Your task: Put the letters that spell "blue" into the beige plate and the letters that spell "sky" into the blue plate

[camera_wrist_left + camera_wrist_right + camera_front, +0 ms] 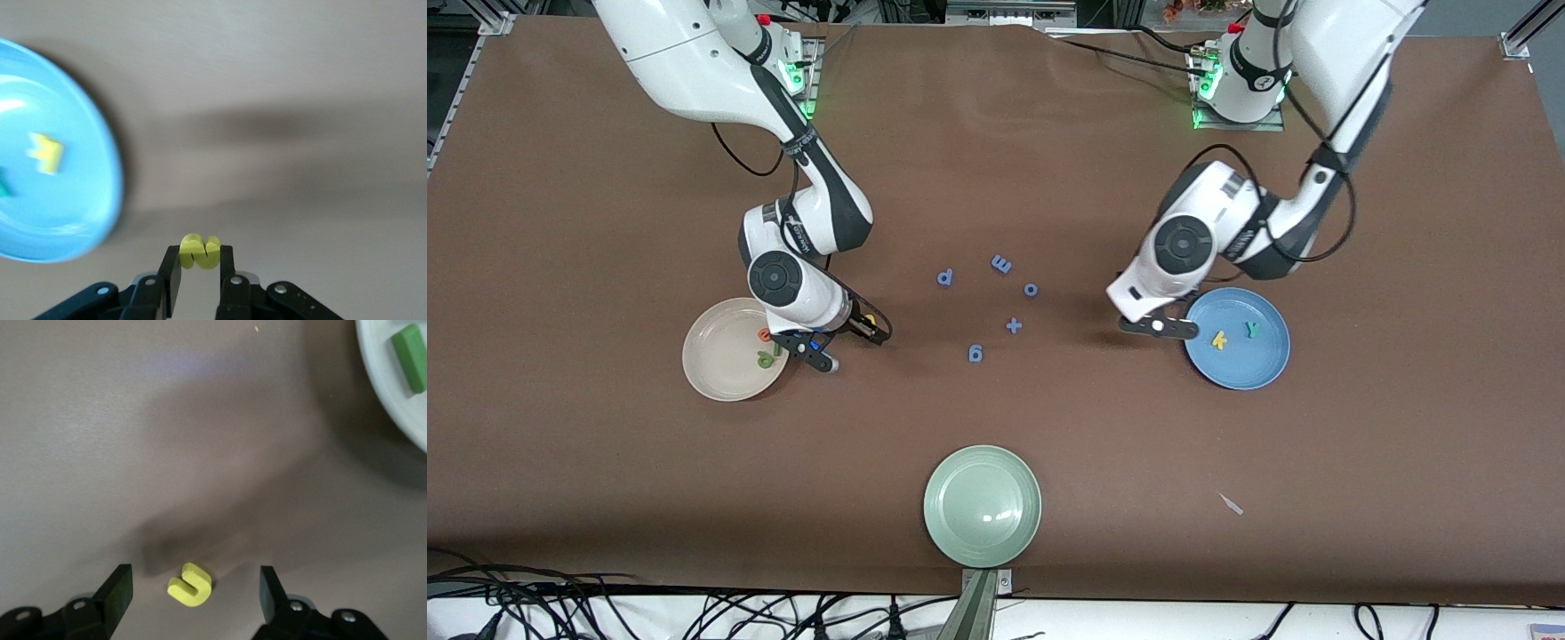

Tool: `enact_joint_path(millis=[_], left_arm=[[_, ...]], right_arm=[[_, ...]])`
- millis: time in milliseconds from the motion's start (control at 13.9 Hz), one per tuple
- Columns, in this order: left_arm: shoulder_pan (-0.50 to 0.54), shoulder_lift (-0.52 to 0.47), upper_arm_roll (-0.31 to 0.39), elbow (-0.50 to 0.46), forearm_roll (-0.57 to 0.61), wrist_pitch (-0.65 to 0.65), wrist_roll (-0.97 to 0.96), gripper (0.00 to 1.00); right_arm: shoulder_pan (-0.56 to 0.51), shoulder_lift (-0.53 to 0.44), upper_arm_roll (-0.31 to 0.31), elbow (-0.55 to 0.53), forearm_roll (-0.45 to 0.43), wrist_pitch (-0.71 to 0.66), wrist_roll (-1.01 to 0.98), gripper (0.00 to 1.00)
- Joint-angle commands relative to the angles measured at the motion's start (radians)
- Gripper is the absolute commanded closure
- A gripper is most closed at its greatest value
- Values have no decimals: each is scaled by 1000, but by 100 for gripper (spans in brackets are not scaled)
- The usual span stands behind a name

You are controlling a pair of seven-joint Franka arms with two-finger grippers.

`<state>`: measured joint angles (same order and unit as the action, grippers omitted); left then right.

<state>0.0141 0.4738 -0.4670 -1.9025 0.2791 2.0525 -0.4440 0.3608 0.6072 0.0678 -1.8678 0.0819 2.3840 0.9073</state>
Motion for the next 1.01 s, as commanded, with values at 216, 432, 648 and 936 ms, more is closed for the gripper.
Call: enact_joint_path(millis=[216, 432, 648, 936], left_arm=[[188, 20, -12, -30, 40, 0, 225, 89], [219, 46, -8, -32, 43, 14, 228, 81], [225, 48, -10, -35, 43, 2, 231, 0], [219, 17, -16, 23, 38, -73, 238, 0]], right_arm=[[1, -6, 20, -53, -5, 64, 35, 40], [1, -7, 23, -51, -5, 64, 51, 57], [1, -12, 23, -51, -7, 61, 45, 77], [-3, -47, 12, -45, -7, 40, -14, 86]])
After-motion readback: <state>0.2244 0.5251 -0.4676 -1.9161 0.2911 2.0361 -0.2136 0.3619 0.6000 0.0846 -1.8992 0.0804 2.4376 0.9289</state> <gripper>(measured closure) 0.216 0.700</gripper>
